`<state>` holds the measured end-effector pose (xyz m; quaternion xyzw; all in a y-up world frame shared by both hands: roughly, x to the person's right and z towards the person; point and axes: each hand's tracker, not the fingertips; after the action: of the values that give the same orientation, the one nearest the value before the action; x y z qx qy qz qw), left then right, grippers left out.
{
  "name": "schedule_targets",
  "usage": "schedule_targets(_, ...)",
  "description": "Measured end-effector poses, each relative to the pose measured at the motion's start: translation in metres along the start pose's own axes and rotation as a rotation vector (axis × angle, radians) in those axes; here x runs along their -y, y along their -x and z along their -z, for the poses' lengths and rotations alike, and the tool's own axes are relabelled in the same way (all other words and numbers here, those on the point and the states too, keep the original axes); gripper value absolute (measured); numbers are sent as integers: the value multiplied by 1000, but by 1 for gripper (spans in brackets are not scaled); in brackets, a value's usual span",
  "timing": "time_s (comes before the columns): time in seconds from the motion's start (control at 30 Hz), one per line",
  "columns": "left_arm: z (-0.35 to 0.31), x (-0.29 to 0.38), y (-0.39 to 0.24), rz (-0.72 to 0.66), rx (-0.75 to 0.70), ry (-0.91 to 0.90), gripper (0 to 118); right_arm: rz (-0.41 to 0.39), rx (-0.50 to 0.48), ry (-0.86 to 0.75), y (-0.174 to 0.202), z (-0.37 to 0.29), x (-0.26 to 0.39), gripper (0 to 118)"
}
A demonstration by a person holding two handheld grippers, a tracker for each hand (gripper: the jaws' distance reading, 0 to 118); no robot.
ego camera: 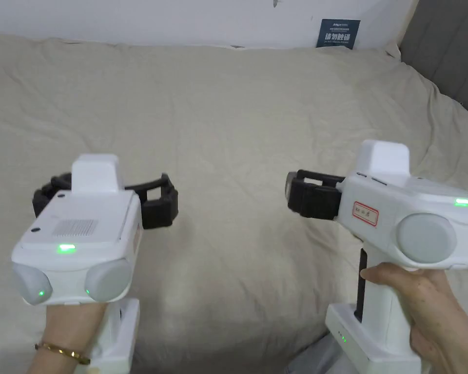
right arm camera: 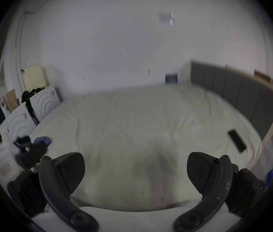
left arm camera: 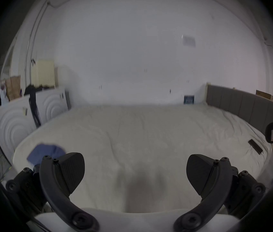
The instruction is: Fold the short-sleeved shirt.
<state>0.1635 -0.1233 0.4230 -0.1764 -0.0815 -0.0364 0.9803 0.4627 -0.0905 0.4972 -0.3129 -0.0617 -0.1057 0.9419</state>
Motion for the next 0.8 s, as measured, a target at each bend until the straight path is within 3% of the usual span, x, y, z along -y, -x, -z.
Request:
schedule_targets(0.13,4,33,-16,-32,25,247,118,68,-22,95,7,4,22,118)
schedule_targets(0.27,11,86,-33,-4,65,386,118,-27,23,200,20,10,44,118)
schedule_targets(0.37,2,98,-42,24,77,430,118,5,92,290,28,11,54,118)
schedule_targets(0.43,-7,103,-47,18,78,432,118,-19,76,335,29,12,59,118)
schedule_targets(0.6,-2,106,-44,-13,70,442,118,-2,91,367,25,23,66,118)
schedule_targets(0.7,0,105,-46,4,71,445,118,9,147,374,24,31,68,118)
schedule_targets(0.8,2,107,-46,10,73,473,118,-17,121,348,21,37,71,118)
